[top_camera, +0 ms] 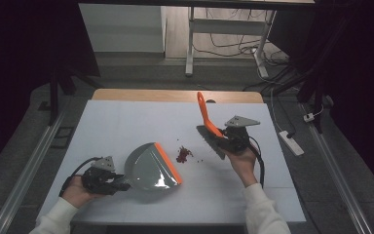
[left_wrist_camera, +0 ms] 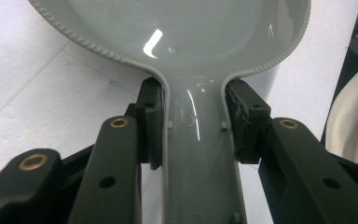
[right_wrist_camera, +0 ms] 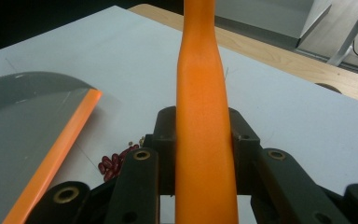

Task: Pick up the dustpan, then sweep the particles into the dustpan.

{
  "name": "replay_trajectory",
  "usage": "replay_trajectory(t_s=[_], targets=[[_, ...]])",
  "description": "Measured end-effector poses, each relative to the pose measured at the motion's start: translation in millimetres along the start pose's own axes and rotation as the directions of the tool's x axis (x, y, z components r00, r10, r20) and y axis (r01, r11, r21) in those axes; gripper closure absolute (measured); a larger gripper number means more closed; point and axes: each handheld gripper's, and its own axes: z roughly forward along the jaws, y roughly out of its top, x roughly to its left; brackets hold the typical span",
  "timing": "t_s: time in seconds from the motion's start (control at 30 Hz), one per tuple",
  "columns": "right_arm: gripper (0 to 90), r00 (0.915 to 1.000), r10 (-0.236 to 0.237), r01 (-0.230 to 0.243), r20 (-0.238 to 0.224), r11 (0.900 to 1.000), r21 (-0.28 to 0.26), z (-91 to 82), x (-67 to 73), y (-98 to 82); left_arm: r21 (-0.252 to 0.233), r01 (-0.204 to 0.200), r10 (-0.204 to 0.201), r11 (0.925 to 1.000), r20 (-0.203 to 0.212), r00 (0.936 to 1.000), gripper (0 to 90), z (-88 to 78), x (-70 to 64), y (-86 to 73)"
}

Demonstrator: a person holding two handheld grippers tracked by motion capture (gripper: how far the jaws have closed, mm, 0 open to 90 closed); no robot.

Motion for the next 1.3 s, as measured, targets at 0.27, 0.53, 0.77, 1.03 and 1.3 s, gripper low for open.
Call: replay_trajectory(t_s=[0.27,0.53,0.77,1.03,1.3], targets=[[69.7,0.9997,-0.02,0.02,-0.011,0.999,0.027,14.7,3.5,1.4,0.037,0.017,-0.018,0.9992,0.014,0.9997,61.5,14.1,-2.2,14.3],[69.7,0.9994,-0.03,0.031,-0.015,0.999,0.037,21.9,4.5,2.4,0.031,0.023,-0.023,0.9992,0.009,0.9997,61.5,13.5,-2.1,14.3],[69.7,0.9994,-0.033,0.033,-0.014,0.998,0.049,26.3,3.5,1.6,0.037,0.03,-0.03,0.9989,0.014,0.9994,61.5,14.3,-1.3,13.9],[69.7,0.9989,-0.046,0.046,-0.002,0.995,0.085,37.8,2.3,-1.8,0.042,0.03,-0.03,0.9987,0.012,0.9995,61.5,16.0,-1.7,13.9],[69.7,0.9988,-0.047,0.045,0.015,0.993,0.106,43.5,-2.5,-4.9,0.05,0.031,-0.032,0.9983,0.013,0.9994,61.4,18.0,-1.9,14.0]])
